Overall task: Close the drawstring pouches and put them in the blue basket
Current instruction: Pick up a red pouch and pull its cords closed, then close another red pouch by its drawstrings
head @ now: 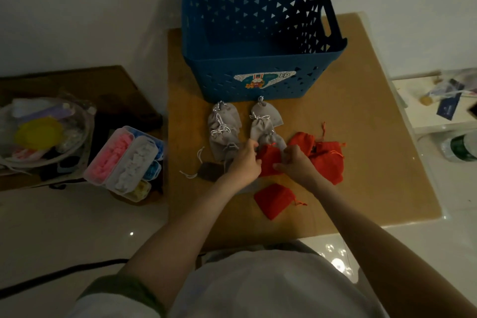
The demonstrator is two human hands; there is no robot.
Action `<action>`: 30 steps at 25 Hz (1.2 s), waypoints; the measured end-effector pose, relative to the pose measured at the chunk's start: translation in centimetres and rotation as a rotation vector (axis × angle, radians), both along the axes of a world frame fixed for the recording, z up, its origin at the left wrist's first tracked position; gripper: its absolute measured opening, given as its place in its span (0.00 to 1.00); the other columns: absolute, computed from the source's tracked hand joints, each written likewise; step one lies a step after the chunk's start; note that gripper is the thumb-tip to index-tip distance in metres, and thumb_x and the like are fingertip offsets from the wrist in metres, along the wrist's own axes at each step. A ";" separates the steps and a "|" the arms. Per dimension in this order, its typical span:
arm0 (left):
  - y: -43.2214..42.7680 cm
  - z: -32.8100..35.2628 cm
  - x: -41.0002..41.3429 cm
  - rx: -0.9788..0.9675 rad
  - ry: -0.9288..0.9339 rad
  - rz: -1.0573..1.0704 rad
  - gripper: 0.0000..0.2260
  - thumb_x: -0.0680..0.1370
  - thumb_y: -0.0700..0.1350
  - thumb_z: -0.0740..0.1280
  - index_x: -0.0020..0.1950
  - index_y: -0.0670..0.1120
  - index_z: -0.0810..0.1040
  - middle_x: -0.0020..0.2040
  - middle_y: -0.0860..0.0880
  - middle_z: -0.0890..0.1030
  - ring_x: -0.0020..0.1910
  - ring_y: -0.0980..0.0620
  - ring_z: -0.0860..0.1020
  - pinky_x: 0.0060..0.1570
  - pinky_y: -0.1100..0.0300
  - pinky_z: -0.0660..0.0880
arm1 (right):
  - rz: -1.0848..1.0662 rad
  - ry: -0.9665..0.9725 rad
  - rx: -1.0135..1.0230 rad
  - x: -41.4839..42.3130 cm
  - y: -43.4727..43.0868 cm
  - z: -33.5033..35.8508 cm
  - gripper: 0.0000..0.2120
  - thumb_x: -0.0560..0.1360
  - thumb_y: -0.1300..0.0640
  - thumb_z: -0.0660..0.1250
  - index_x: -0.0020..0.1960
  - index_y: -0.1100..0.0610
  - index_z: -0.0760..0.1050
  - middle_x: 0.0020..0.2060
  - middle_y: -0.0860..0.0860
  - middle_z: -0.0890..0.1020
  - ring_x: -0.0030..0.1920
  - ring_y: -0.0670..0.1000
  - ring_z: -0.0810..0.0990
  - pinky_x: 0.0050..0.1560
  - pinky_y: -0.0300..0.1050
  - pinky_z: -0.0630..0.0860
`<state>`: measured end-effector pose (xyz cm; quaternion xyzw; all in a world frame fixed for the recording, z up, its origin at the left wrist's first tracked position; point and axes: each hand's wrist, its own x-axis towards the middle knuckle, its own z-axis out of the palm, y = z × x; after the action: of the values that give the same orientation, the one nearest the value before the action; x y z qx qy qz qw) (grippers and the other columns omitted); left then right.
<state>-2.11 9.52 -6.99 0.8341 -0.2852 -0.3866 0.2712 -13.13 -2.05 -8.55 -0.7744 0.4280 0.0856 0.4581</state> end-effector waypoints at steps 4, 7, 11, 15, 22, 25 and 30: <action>0.3 -0.8 0.1 -0.014 -0.011 -0.027 0.11 0.81 0.40 0.60 0.63 0.42 0.69 0.59 0.44 0.75 0.58 0.48 0.74 0.50 0.62 0.69 | 0.402 0.265 0.102 -1.9 0.3 0.7 0.20 0.72 0.48 0.72 0.56 0.60 0.74 0.49 0.49 0.73 0.51 0.49 0.73 0.51 0.44 0.71; 0.2 -0.9 0.3 -0.020 0.019 -0.028 0.09 0.81 0.41 0.59 0.60 0.42 0.71 0.57 0.44 0.77 0.56 0.47 0.77 0.52 0.57 0.74 | 0.549 0.275 0.086 -2.3 0.4 0.8 0.08 0.74 0.55 0.70 0.43 0.60 0.76 0.40 0.49 0.75 0.43 0.49 0.73 0.45 0.38 0.69; 0.1 -0.4 0.6 0.003 0.061 -0.069 0.07 0.81 0.45 0.59 0.56 0.45 0.74 0.53 0.46 0.79 0.52 0.48 0.78 0.55 0.49 0.76 | 0.412 0.160 0.095 -1.7 -0.4 1.2 0.05 0.76 0.59 0.67 0.46 0.61 0.78 0.40 0.49 0.76 0.42 0.50 0.74 0.39 0.40 0.68; 0.2 0.2 0.7 0.157 0.181 -0.191 0.19 0.80 0.59 0.56 0.58 0.46 0.74 0.53 0.48 0.78 0.52 0.50 0.77 0.51 0.54 0.74 | 0.295 0.008 0.218 -0.4 -0.8 3.1 0.07 0.78 0.62 0.64 0.43 0.54 0.71 0.37 0.47 0.74 0.39 0.45 0.71 0.41 0.40 0.68; 1.0 2.1 2.3 -0.204 0.472 0.167 0.12 0.80 0.54 0.61 0.55 0.48 0.76 0.53 0.45 0.80 0.54 0.46 0.78 0.55 0.52 0.74 | 0.124 -0.235 0.205 3.3 -0.8 6.7 0.08 0.79 0.54 0.63 0.53 0.59 0.73 0.40 0.49 0.75 0.39 0.45 0.73 0.36 0.34 0.71; 1.6 3.3 3.4 -0.276 0.393 0.256 0.09 0.80 0.52 0.61 0.58 0.51 0.74 0.57 0.46 0.79 0.55 0.49 0.78 0.56 0.53 0.75 | 0.111 -0.211 0.355 4.7 -1.0 8.1 0.07 0.80 0.58 0.61 0.56 0.59 0.73 0.40 0.52 0.76 0.35 0.47 0.75 0.33 0.37 0.73; 2.5 5.7 4.4 -0.281 0.392 0.293 0.15 0.79 0.60 0.57 0.61 0.55 0.73 0.53 0.54 0.77 0.53 0.55 0.76 0.56 0.57 0.74 | 0.220 -0.353 0.304 7.0 -0.9 10.0 0.07 0.78 0.69 0.62 0.54 0.63 0.74 0.37 0.52 0.76 0.30 0.42 0.75 0.30 0.33 0.70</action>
<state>2.26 12.07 -1.27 0.7299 -0.1543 -0.4538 0.4873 -6.10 -2.92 1.40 -0.7413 0.2368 0.0617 0.6250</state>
